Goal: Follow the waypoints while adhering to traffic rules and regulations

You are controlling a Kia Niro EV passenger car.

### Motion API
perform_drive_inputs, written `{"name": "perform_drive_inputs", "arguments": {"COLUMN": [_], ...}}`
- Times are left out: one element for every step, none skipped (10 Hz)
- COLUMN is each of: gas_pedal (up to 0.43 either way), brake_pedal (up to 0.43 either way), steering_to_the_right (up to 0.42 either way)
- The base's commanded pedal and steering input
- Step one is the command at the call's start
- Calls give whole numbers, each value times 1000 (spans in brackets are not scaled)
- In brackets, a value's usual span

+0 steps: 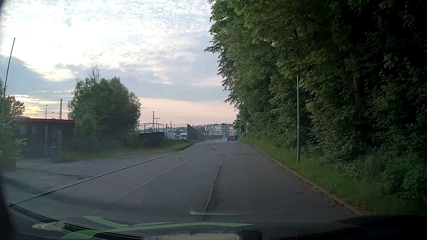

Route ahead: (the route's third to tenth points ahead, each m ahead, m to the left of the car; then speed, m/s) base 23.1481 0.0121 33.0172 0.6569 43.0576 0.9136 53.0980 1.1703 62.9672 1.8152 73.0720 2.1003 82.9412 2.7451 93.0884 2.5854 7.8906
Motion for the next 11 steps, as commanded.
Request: {"name": "perform_drive_inputs", "arguments": {"gas_pedal": [79, 79, 79, 79, 79, 79, 79, 79, 79, 79, 79], "brake_pedal": [0, 0, 0, 0, 0, 0, 0, 0, 0, 0, 0], "steering_to_the_right": [0, 0, 0, 1, 1, 1, 1, 1, 1, 2, 1]}}
